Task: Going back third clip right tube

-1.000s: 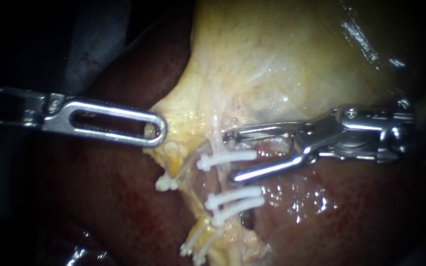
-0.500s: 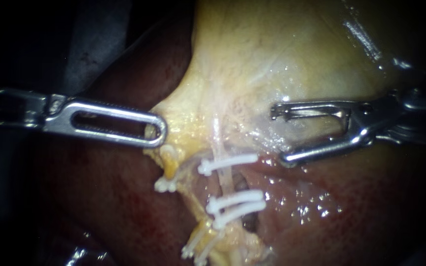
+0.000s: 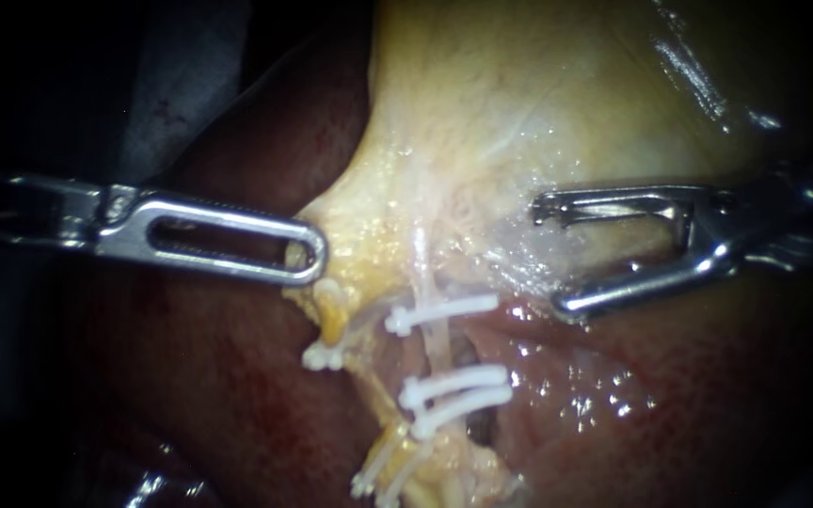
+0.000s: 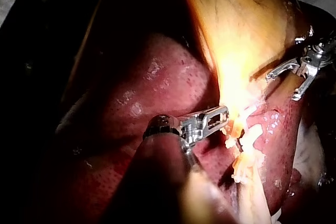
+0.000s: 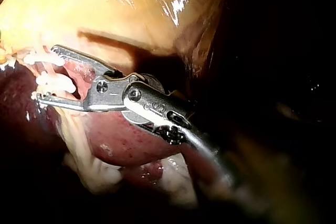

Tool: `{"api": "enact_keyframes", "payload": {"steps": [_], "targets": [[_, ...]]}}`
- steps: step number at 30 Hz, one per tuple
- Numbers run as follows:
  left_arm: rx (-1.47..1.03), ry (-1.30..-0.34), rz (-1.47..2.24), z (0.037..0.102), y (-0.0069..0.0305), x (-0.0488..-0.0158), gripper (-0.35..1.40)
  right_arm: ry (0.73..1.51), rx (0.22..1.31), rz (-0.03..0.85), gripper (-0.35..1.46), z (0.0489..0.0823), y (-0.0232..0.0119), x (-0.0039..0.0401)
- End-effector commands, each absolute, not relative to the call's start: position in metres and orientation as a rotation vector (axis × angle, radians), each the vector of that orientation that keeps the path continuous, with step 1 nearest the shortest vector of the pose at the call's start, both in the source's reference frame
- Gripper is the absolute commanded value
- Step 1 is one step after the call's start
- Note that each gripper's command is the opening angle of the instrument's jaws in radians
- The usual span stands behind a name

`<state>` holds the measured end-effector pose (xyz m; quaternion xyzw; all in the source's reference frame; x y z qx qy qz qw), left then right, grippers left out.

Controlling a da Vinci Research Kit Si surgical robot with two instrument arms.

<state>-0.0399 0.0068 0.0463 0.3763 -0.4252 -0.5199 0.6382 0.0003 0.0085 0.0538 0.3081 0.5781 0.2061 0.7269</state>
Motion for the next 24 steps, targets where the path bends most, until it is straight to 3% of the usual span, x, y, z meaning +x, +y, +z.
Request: {"api": "enact_keyframes", "payload": {"steps": [1,15,24], "targets": [[0.86,-0.97,-1.184,0.0465,0.0069,-0.0401,-0.35,1.275,0.679,0.455,0.6,0.0537,0.0085,0.0003],[0.883,-0.946,-1.131,0.052,0.0024,-0.0465,-0.35,1.275,0.679,0.454,0.6,0.0535,0.0081,0.0002],[0.888,-0.945,-1.126,0.0516,0.0022,-0.0473,-0.35,1.275,0.678,0.454,0.6,0.0535,0.0081,0.0002]]}}
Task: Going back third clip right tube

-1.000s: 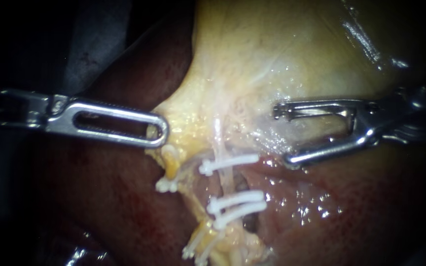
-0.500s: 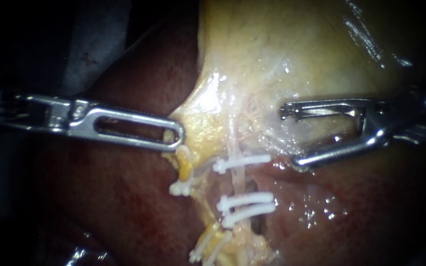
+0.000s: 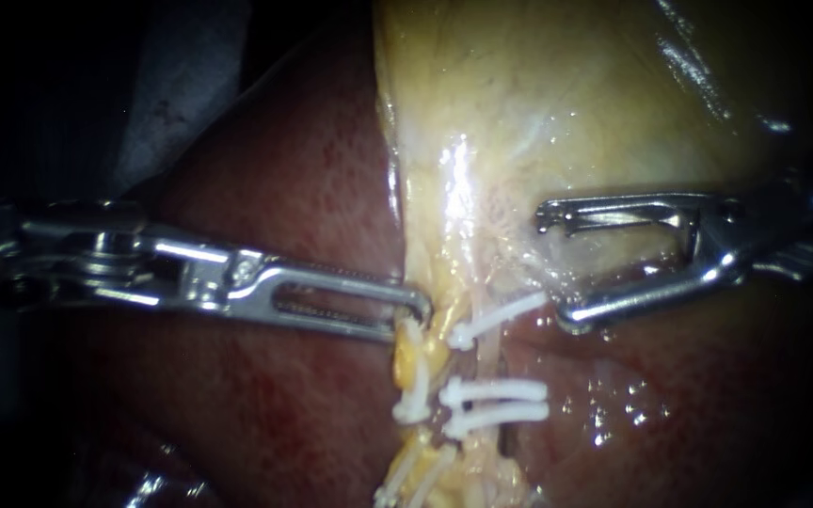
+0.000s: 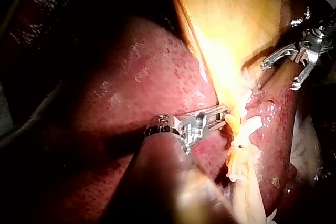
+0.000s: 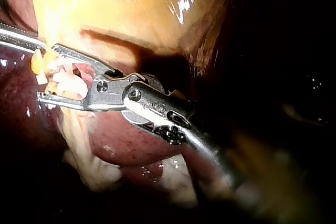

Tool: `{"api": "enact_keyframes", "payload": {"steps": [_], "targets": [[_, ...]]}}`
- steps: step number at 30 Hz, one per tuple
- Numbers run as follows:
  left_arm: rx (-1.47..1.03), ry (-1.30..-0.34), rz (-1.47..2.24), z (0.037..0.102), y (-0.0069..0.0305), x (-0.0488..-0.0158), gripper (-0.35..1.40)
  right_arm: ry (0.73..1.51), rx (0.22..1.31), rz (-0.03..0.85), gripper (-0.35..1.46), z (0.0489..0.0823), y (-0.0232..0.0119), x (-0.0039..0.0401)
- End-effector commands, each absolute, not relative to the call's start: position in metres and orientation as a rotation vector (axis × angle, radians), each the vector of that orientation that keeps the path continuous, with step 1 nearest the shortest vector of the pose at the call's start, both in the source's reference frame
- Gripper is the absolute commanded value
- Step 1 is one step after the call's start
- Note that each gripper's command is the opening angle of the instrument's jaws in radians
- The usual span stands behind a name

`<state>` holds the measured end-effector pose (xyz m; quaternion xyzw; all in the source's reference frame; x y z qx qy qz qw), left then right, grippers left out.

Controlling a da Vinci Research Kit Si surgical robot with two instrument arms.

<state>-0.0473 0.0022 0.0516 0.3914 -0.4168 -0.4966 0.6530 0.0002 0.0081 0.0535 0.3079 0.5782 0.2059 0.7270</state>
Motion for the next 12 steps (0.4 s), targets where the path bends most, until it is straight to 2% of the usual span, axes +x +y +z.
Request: {"api": "enact_keyframes", "payload": {"steps": [1,12], "targets": [[0.888,-0.945,-1.126,0.0516,0.0022,-0.0473,-0.35,1.275,0.678,0.454,0.6,0.0535,0.0081,0.0002],[0.891,-0.945,-1.126,0.0514,0.0024,-0.0472,-0.35,1.275,0.678,0.454,0.6,0.0535,0.0081,0.0002]]}}
